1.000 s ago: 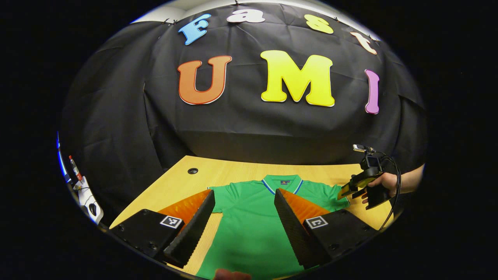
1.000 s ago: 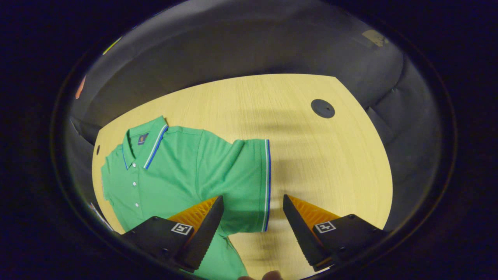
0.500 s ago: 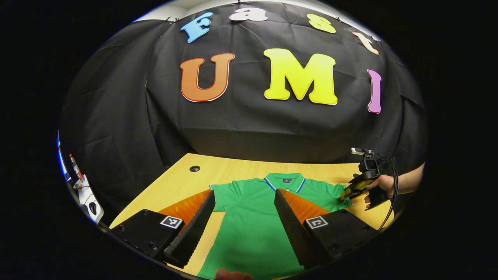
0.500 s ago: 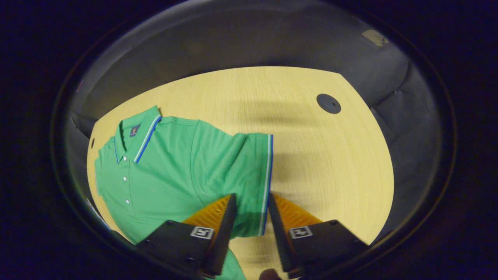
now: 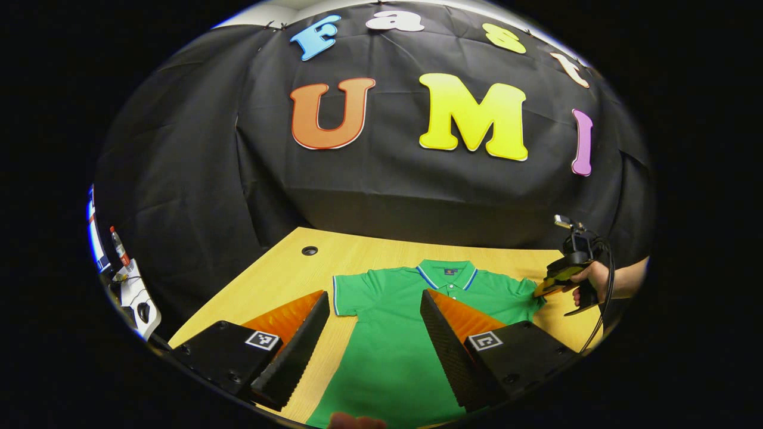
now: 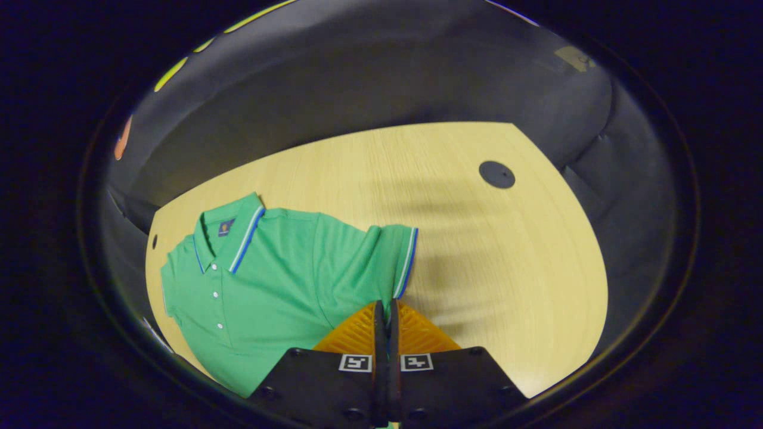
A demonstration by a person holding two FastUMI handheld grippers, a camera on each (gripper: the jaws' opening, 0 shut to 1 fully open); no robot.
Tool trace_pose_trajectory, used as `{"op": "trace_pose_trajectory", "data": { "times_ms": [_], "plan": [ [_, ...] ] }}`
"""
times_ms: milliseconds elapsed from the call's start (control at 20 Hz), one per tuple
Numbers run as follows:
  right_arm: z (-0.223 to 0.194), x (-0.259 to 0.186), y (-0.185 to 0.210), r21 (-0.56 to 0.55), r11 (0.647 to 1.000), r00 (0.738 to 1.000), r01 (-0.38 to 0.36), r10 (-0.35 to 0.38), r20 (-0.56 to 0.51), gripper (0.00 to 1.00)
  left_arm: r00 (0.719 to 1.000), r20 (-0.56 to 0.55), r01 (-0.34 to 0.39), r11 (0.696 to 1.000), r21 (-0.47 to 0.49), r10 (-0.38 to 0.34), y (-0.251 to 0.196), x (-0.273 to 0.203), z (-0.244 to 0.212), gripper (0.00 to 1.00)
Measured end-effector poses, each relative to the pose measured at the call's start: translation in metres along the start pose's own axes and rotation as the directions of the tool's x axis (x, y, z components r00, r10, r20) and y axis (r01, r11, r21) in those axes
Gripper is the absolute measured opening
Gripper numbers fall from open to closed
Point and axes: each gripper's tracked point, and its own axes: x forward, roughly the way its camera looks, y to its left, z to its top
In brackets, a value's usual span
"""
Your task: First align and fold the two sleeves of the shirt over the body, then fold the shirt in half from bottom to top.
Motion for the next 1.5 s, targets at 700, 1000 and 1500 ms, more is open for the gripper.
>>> {"op": "trace_pose_trajectory", "data": {
  "times_ms": [700, 1000, 1500],
  "plan": [
    [0.007, -0.037, 0.128, -0.193, 0.980, 0.992, 0.044, -0.021, 0.121, 0.01, 0.999, -0.025, -0.032, 0.999, -0.006, 0.031, 0.055, -0.026, -0.010, 0.99],
    [-0.011, -0.024, 0.191, -0.091, 0.994, 0.996, -0.067, 0.072, 0.057, 0.08, 0.995, -0.057, -0.083, 0.996, -0.012, 0.082, 0.094, -0.041, -0.021, 0.99],
    [-0.016, -0.081, 0.196, -0.160, 0.982, 0.972, -0.098, 0.129, 0.196, 0.94, 0.999, -0.027, -0.038, 0.998, -0.055, 0.036, 0.100, -0.045, -0.014, 0.99]
  ]
}}
